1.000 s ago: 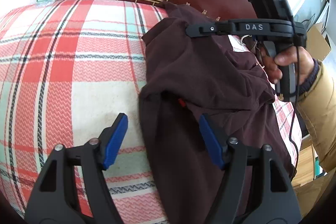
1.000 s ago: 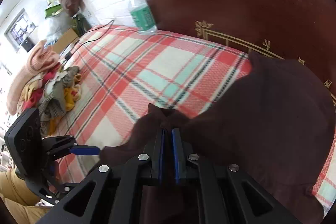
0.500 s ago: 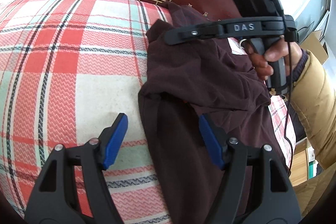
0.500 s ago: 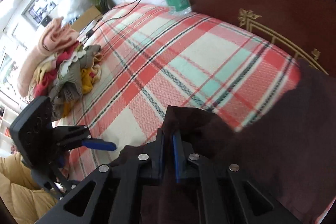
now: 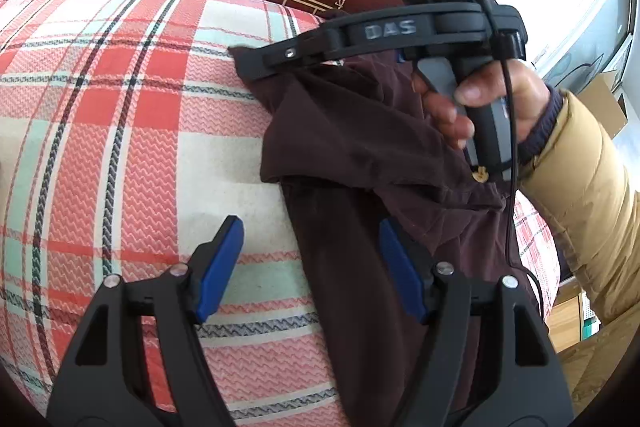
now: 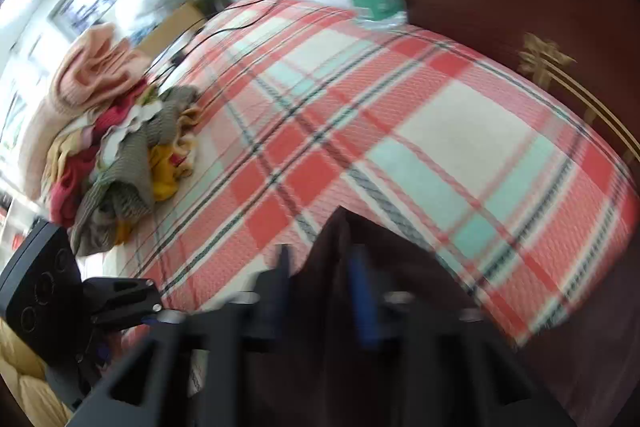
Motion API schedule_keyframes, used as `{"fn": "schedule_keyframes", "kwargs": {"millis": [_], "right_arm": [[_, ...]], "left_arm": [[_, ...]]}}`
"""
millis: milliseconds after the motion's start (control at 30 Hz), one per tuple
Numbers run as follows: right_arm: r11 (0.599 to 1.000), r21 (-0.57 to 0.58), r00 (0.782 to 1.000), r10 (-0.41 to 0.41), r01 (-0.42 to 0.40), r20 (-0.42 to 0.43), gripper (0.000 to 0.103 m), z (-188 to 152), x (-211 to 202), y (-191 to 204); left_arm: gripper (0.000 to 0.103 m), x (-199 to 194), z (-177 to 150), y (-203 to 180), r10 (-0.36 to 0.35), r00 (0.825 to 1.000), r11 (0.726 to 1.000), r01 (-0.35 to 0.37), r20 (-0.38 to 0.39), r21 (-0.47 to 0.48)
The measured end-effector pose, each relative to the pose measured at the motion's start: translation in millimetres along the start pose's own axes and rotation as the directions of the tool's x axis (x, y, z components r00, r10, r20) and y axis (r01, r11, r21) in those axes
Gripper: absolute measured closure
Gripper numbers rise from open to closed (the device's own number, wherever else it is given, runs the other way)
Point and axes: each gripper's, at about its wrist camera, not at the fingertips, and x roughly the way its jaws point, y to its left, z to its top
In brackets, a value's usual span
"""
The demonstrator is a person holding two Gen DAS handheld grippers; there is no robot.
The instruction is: Fold clothes
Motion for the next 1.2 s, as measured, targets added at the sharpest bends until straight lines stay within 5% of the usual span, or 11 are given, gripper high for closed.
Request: {"fn": "schedule_keyframes", "kwargs": {"millis": [133, 200, 267, 367, 500, 600, 800, 867, 933, 967, 1200], "right_arm": [[0.999, 0.043, 0.980, -0.005, -0.004, 0.200, 0.054, -32, -76, -14], [0.998, 0.064, 0.964, -0.042, 0.026, 0.264, 0.037, -62, -117, -24], [0.991, 0.107, 0.950, -0.110, 0.082, 0.293, 0.035, -103, -153, -36], [0.955, 0.210, 0.927, -0.261, 0.208, 0.268, 0.034, -167, -189, -57], [0.898, 0.364, 0.918, -0.338, 0.248, 0.208, 0.033, -239, -207, -80], [0.887, 0.418, 0.928, -0.306, 0.197, 0.213, 0.033, -272, -205, -86], [0.890, 0.418, 0.936, -0.286, 0.180, 0.205, 0.033, -281, -177, -83], [0.892, 0.404, 0.930, -0.304, 0.203, 0.206, 0.038, -278, -171, -82], [0.894, 0.386, 0.927, -0.320, 0.227, 0.197, 0.087, -278, -170, -83], [0.894, 0.378, 0.924, -0.329, 0.239, 0.193, 0.096, -277, -170, -84], [0.869, 0.364, 0.880, -0.426, 0.334, 0.210, 0.098, -275, -191, -93]], "left_arm": [[0.031, 0, 16, -4, 0.015, 1.000, 0.999, -0.016, 0.020, 0.037], [0.031, 5, 26, -3, 0.028, 0.999, 0.999, -0.029, 0.022, 0.045], [0.031, 12, 37, -1, 0.049, 0.999, 0.997, -0.050, 0.018, 0.058], [0.031, 28, 46, -1, 0.094, 0.995, 0.992, -0.093, -0.013, 0.081], [0.031, 47, 48, -2, 0.125, 0.991, 0.989, -0.120, -0.050, 0.085], [0.031, 47, 44, -6, 0.149, 0.988, 0.986, -0.145, -0.046, 0.087], [0.031, 45, 38, -11, 0.179, 0.982, 0.981, -0.175, -0.053, 0.083], [0.031, 43, 36, -11, 0.186, 0.981, 0.980, -0.182, -0.054, 0.075], [0.031, 40, 36, -12, 0.186, 0.981, 0.981, -0.182, -0.054, 0.067], [0.031, 38, 35, -12, 0.186, 0.981, 0.981, -0.183, -0.052, 0.064], [0.031, 18, 36, -29, 0.171, 0.985, 0.982, -0.170, -0.005, 0.084]]}}
